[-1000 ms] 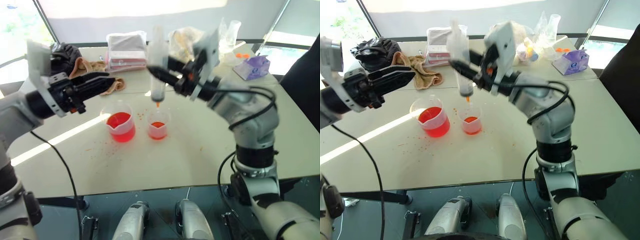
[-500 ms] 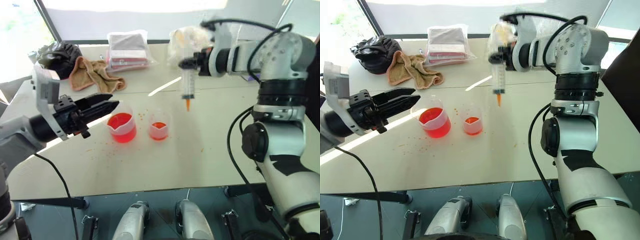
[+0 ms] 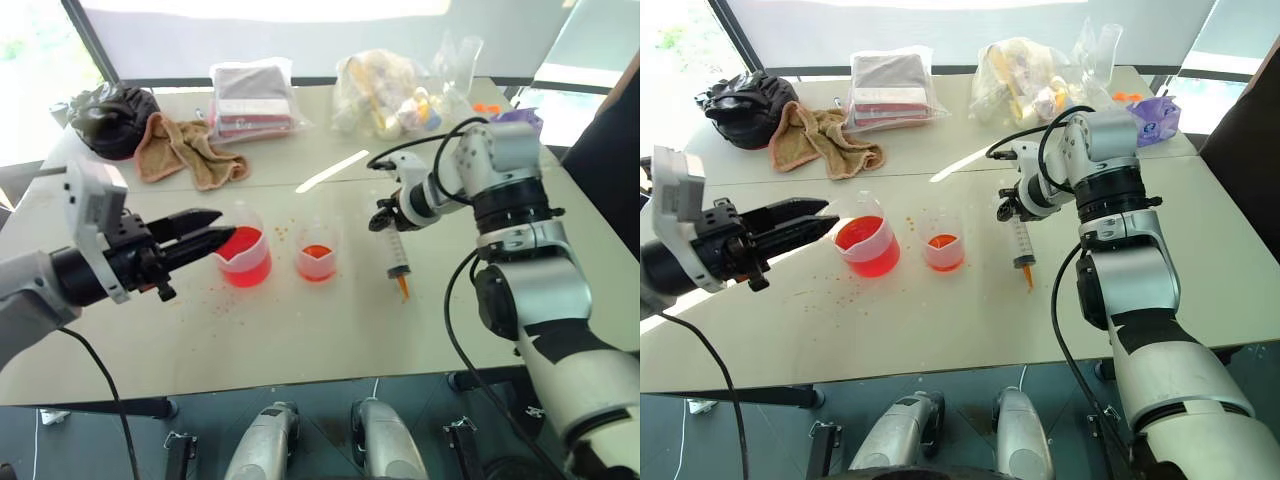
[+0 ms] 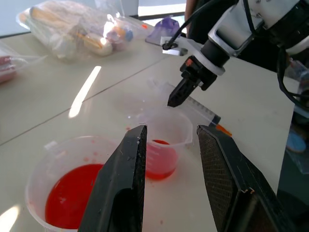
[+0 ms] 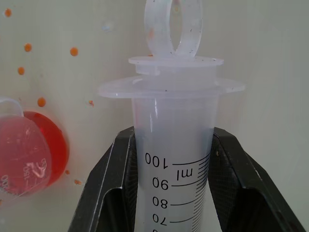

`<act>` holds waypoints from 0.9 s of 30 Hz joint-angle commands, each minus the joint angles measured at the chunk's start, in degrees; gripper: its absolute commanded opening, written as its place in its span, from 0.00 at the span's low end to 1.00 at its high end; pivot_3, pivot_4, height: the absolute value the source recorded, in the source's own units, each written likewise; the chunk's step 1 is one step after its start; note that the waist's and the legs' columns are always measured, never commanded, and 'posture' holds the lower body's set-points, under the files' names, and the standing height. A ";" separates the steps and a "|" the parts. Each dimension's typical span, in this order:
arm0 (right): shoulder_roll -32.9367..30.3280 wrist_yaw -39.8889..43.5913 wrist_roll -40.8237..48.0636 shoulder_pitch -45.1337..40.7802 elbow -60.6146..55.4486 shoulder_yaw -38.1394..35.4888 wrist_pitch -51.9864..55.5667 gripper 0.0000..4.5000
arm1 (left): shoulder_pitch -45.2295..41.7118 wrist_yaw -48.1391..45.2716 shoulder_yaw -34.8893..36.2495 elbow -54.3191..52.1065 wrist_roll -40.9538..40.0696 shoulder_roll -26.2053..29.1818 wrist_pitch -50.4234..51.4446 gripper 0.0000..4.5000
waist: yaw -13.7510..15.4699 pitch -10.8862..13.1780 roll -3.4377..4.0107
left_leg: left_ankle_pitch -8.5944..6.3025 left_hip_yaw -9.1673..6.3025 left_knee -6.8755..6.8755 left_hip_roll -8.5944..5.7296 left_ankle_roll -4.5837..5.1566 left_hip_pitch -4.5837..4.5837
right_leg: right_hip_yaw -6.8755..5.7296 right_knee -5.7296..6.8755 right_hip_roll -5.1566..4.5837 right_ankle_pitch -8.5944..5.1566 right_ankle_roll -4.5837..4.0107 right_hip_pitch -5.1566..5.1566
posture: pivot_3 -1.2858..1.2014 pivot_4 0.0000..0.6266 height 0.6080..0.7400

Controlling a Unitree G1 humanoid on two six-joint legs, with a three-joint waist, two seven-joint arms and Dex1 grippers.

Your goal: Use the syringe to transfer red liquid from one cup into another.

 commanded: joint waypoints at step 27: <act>-40.50 55.80 13.87 12.01 -49.95 11.96 -22.86 0.99 | 0.89 -16.67 0.35 6.03 8.60 11.19 -3.97 0.38 | 0.17 0.03 0.03 | -0.15 0.22 0.19 0.10 0.20 -0.05 | 0.00 -0.11 -0.04 -0.11 -0.02 0.02 | 0.52 0.24 0.96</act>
